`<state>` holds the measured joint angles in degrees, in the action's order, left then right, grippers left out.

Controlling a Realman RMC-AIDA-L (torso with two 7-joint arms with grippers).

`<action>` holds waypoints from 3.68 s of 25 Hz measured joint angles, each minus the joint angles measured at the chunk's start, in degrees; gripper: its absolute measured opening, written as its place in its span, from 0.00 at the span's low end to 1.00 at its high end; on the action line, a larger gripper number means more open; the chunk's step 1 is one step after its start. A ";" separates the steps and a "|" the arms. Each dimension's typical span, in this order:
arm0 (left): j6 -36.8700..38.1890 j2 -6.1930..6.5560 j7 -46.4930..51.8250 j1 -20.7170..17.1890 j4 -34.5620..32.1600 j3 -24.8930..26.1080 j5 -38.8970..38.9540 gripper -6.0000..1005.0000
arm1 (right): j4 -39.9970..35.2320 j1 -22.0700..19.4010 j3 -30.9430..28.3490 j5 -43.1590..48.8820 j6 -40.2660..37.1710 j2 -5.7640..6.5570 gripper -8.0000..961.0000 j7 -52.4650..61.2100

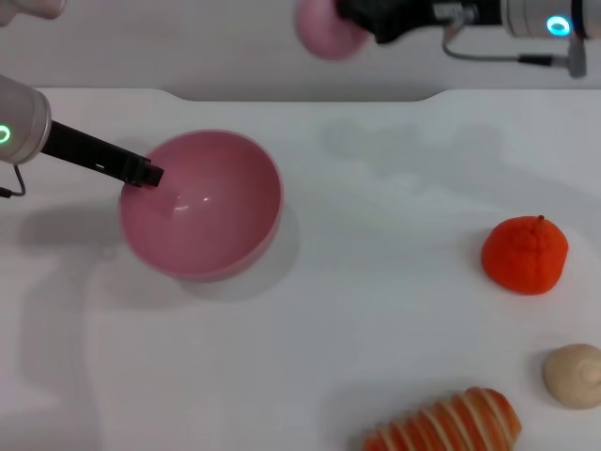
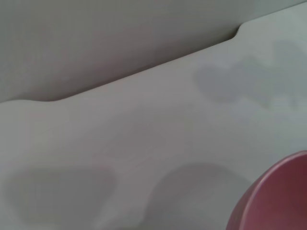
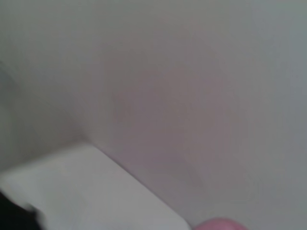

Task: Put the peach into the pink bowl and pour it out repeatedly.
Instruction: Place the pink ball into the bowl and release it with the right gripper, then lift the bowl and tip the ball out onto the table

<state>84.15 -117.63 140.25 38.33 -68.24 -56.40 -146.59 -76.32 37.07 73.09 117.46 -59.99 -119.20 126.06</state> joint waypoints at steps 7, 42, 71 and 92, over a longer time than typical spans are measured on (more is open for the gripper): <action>0.53 -0.07 0.22 0.49 0.26 -0.17 -0.02 0.05 | -0.32 2.91 10.45 -6.37 -0.44 0.09 0.05 -4.48; -12.08 -0.22 -5.54 -1.91 -0.48 -1.45 6.44 0.04 | 7.82 -8.90 12.90 -32.76 20.95 0.08 0.64 -27.84; -117.27 -0.32 -41.21 -21.49 3.82 -72.46 28.73 0.04 | 39.64 -13.12 -1.49 -104.73 -9.07 0.76 0.66 -88.51; -128.11 -0.67 -40.74 -22.19 5.48 -78.91 23.59 0.05 | 42.85 -11.36 -2.55 -104.50 -9.30 0.77 0.66 -90.11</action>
<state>-43.97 -118.30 99.51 16.14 -62.75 -135.30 -123.00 -33.46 25.71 70.54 12.96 -69.30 -118.42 35.95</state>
